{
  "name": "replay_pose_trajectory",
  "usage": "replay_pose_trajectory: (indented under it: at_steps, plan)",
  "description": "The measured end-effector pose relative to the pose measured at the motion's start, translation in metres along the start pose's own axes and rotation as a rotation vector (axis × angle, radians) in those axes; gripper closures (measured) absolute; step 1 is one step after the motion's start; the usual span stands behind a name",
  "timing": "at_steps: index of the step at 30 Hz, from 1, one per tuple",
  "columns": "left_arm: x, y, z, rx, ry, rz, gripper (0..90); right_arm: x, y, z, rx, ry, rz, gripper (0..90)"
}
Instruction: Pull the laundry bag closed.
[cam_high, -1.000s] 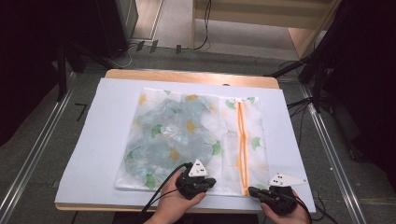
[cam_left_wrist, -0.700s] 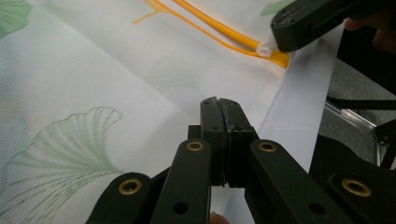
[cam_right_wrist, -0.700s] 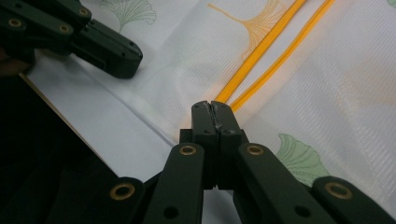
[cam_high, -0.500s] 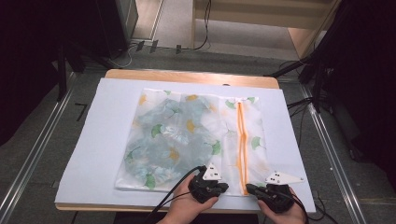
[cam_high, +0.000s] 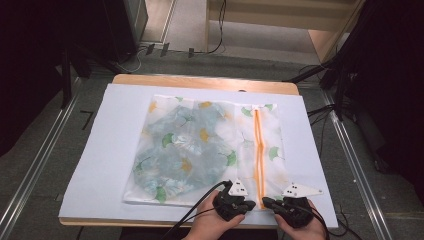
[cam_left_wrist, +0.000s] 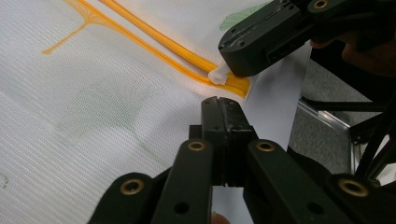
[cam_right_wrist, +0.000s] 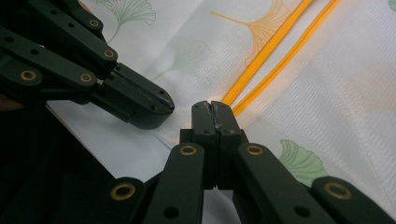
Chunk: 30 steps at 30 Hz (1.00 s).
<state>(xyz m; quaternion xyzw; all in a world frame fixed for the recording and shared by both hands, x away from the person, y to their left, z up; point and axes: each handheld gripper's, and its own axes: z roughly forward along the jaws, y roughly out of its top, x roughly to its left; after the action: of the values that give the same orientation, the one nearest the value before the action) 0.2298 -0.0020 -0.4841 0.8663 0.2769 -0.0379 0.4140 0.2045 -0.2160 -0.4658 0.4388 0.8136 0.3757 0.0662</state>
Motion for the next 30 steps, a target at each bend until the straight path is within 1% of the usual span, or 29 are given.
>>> replay_pose_trajectory:
  at_steps: [2,4,5,8,10,14,15,16,17,20,21,22,24,25,26,27,29,30]
  plan:
    - [0.0,0.001,0.0,0.009,0.001,0.0,90.0,0.0,0.0,0.0,-0.005,-0.009,-0.005,90.0]
    - [-0.001,0.002,0.001,0.015,0.004,0.014,90.0,0.0,0.001,-0.001,-0.007,-0.015,-0.002,90.0]
    - [-0.002,0.002,0.001,0.023,0.016,0.023,90.0,0.001,0.002,-0.001,-0.012,-0.026,-0.006,90.0]
    - [-0.003,0.002,0.001,0.018,0.021,0.029,90.0,0.002,0.004,0.001,-0.008,-0.037,-0.01,90.0]
    - [-0.003,0.001,0.001,0.015,0.022,0.03,90.0,0.002,0.007,0.004,0.002,-0.043,-0.025,90.0]
    - [-0.006,0.001,0.001,0.015,0.038,0.044,90.0,0.001,0.008,0.005,0.007,-0.057,-0.012,90.0]
    - [-0.006,0.001,0.001,0.013,0.037,0.042,90.0,0.0,0.009,0.005,0.013,-0.061,-0.013,90.0]
    - [-0.005,0.002,0.001,0.022,0.031,0.041,90.0,0.0,0.009,0.006,0.017,-0.057,-0.011,90.0]
    - [-0.001,0.003,0.001,0.022,0.008,0.007,90.0,-0.001,0.008,0.006,0.016,-0.05,-0.008,90.0]
    - [0.0,0.003,0.001,0.015,0.008,0.013,90.0,-0.001,0.007,0.005,0.017,-0.037,0.002,90.0]
    - [-0.002,0.004,0.001,0.007,0.016,0.009,90.0,-0.002,0.005,0.005,0.015,-0.021,0.004,90.0]
    - [-0.004,0.006,0.002,-0.015,0.005,-0.001,90.0,-0.003,0.005,0.004,0.014,-0.018,0.002,90.0]
    - [-0.005,0.007,0.003,-0.019,0.002,0.002,90.0,-0.003,0.004,0.004,0.012,-0.016,0.003,90.0]
    - [-0.007,0.008,0.009,0.003,-0.005,0.012,90.0,-0.002,0.004,0.004,0.013,-0.017,0.006,90.0]
    - [-0.007,0.008,0.009,0.003,-0.005,0.012,90.0,-0.002,0.004,0.004,0.013,-0.017,0.006,90.0]
    - [-0.006,0.008,0.011,0.018,-0.008,0.008,90.0,-0.002,0.005,0.004,0.014,-0.02,0.0,90.0]
    - [-0.004,0.01,0.011,0.03,-0.018,-0.004,90.0,-0.002,0.005,0.004,0.013,-0.026,-0.004,90.0]
    - [-0.004,0.01,0.011,0.034,-0.022,0.002,90.0,-0.002,0.005,0.004,0.009,-0.03,-0.008,90.0]
